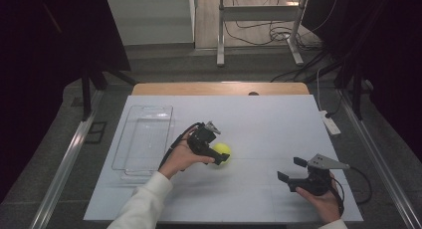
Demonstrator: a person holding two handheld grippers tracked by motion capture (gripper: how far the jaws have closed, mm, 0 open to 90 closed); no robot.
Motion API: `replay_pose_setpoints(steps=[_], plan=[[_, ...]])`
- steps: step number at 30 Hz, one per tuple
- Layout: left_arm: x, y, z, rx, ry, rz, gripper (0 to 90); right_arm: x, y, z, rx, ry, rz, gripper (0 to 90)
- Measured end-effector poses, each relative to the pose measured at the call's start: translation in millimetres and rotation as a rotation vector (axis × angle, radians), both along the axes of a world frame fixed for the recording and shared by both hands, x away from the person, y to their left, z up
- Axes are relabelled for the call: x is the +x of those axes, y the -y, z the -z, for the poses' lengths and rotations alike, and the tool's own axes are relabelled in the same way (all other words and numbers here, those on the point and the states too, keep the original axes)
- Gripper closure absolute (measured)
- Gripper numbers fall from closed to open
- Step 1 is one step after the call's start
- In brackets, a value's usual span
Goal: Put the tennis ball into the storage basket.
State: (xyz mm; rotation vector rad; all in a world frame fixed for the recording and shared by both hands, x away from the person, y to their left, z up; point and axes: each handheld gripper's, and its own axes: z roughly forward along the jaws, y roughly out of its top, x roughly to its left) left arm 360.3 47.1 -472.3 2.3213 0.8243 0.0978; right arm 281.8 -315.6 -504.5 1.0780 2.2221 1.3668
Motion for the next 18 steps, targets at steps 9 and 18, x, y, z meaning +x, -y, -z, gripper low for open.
replay_pose_setpoints(steps=[9,18], plan=[[3.9,5.1,3.6,0.023,-0.01,0.011,7.1,-0.1,0.2,-0.2,0.0,0.002,0.004,11.4],[6.9,11.6,9.8,0.061,-0.019,0.02,7.1,-0.4,-0.2,-0.5,0.0,0.004,0.001,11.4]])
